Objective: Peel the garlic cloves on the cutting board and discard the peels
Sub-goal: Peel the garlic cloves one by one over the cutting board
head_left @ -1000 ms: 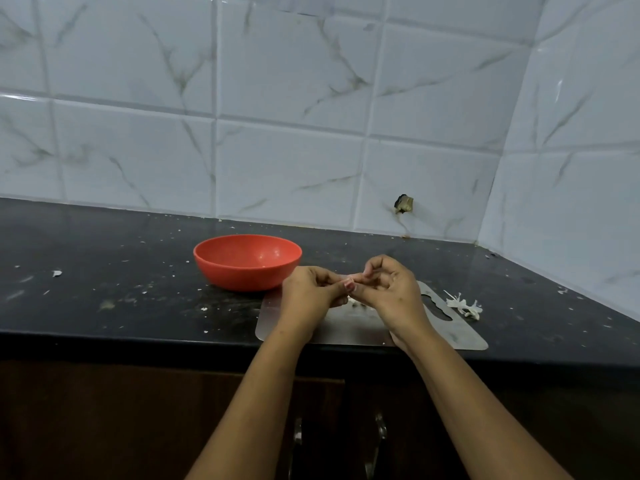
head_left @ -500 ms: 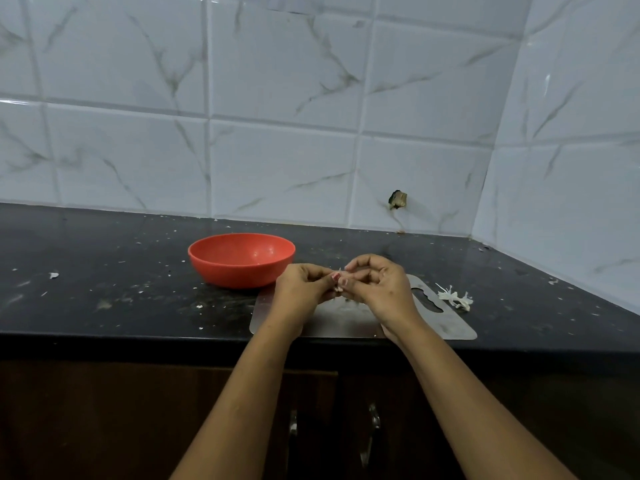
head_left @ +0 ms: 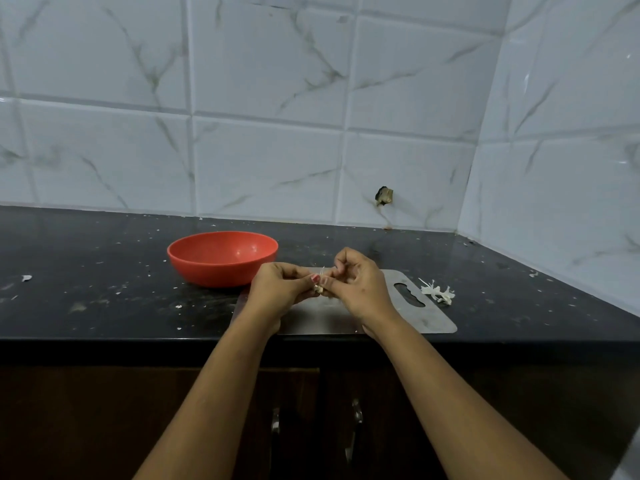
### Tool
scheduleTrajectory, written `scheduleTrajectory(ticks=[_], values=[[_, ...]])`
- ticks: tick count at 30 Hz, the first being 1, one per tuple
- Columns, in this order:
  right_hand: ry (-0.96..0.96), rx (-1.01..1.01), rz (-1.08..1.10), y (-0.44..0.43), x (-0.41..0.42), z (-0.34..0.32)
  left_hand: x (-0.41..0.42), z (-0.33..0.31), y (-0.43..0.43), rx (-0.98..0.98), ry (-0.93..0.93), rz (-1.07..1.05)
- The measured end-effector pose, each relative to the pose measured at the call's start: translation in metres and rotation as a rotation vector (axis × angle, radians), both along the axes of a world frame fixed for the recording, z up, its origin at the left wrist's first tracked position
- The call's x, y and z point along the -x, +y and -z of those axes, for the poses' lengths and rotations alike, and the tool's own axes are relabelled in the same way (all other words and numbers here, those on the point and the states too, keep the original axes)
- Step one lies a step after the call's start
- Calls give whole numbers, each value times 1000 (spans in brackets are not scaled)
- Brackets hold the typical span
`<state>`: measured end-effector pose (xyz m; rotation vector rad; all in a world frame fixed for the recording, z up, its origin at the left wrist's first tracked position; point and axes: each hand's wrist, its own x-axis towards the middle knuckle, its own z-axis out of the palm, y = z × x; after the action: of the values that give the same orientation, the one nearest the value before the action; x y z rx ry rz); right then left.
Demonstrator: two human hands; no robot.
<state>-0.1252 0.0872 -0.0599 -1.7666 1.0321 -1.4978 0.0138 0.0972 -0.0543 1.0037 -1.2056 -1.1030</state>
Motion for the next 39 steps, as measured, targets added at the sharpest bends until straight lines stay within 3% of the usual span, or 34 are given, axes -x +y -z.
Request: scheduleTrajectory(ticks=[9, 13, 18, 27, 33, 39], values=[[107, 13, 93, -11, 0, 5, 6, 1, 0, 3, -60, -121], [200, 31, 177, -10, -2, 5, 9, 4, 0, 72, -371, -303], [125, 0, 368, -8, 3, 5, 10, 5, -2, 110, -498, -484], [14, -112, 471, -7, 5, 3, -6, -3, 5, 144, -365, -344], [57, -135, 453, -4, 4, 0, -35, -20, 12, 90, -811, -296], [94, -155, 444, -6, 3, 3, -17, -6, 10, -81, -1381, -40]])
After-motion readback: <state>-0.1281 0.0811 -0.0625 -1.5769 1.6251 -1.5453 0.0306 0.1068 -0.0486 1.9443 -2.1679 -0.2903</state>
